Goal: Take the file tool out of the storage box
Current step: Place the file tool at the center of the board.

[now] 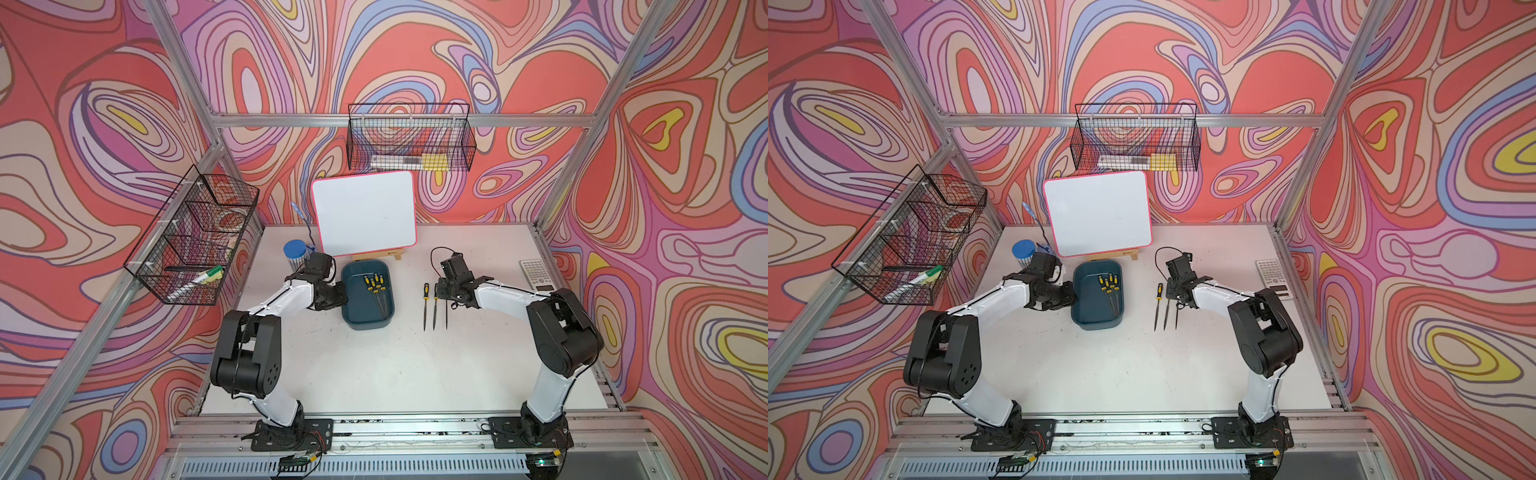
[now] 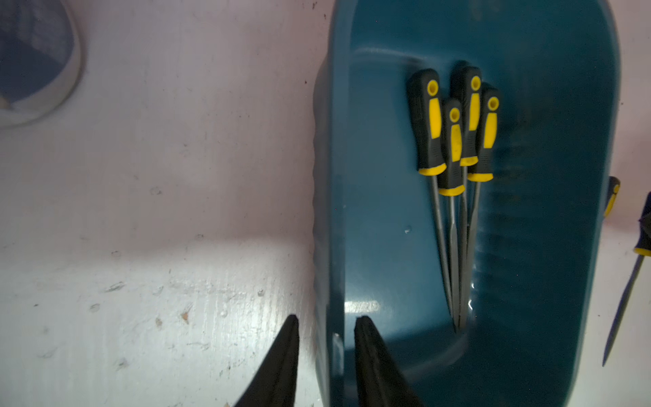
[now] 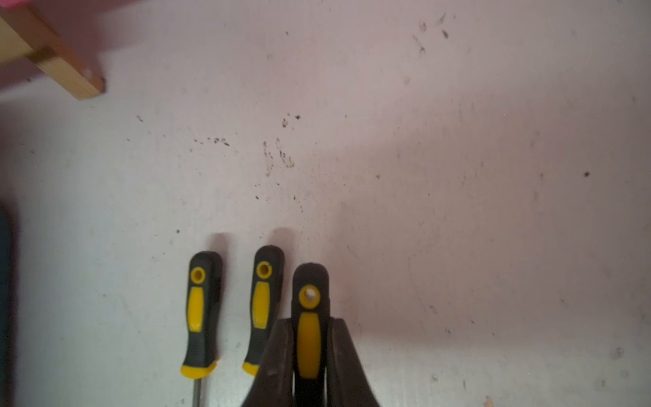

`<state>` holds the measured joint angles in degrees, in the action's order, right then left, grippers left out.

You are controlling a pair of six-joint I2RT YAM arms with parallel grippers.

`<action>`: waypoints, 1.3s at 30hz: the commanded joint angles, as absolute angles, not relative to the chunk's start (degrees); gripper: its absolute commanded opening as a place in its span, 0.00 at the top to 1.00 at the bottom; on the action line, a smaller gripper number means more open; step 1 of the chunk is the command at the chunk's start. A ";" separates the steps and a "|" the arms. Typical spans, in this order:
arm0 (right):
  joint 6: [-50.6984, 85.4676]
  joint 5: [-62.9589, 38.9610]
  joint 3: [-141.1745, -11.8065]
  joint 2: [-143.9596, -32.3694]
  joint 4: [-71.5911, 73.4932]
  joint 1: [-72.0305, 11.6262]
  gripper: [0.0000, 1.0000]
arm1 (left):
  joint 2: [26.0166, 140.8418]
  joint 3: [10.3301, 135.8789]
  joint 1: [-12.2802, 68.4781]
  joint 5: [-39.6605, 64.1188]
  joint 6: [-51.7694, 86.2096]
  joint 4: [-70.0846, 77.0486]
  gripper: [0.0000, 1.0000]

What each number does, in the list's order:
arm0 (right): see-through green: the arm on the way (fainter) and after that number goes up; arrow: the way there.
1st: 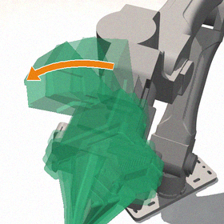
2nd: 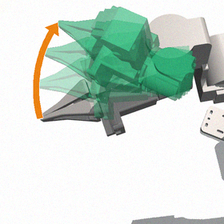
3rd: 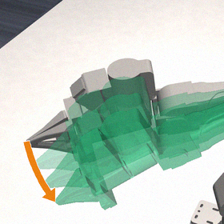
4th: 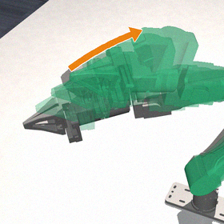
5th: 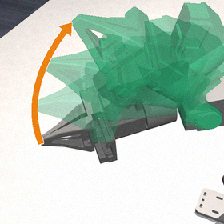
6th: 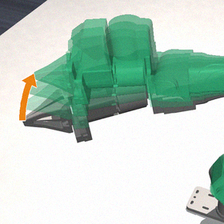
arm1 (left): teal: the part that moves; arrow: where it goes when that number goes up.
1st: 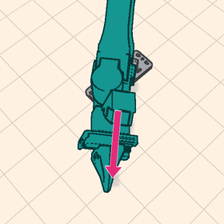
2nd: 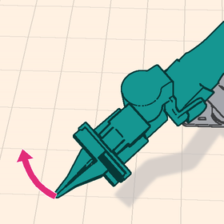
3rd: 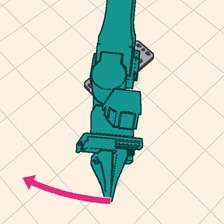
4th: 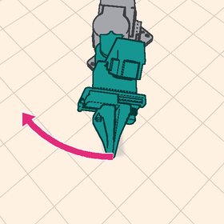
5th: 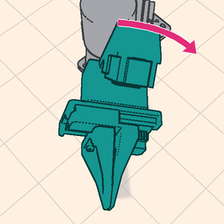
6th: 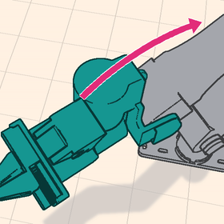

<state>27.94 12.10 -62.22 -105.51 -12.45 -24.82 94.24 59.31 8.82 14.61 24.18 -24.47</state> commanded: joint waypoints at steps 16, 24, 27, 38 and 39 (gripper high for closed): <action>28.77 12.96 -61.74 -108.26 -11.51 -24.51 0.71 | 96.75 61.06 9.05 12.00 21.80 -25.11 0.71; 25.51 15.09 -65.53 -104.08 -13.98 -24.43 0.56 | 97.35 62.29 9.05 11.69 21.44 -25.47 0.74; 23.11 14.21 -68.93 -102.56 -15.32 -24.90 0.54 | 97.21 62.84 9.05 11.50 21.17 -25.66 0.74; 13.66 3.06 -91.84 -113.70 -19.38 -38.55 0.53 | 91.25 62.56 9.05 11.73 21.68 -24.75 0.53; 13.78 1.06 -94.31 -115.75 -19.66 -39.28 0.53 | 89.84 62.46 9.05 12.14 22.07 -24.69 0.53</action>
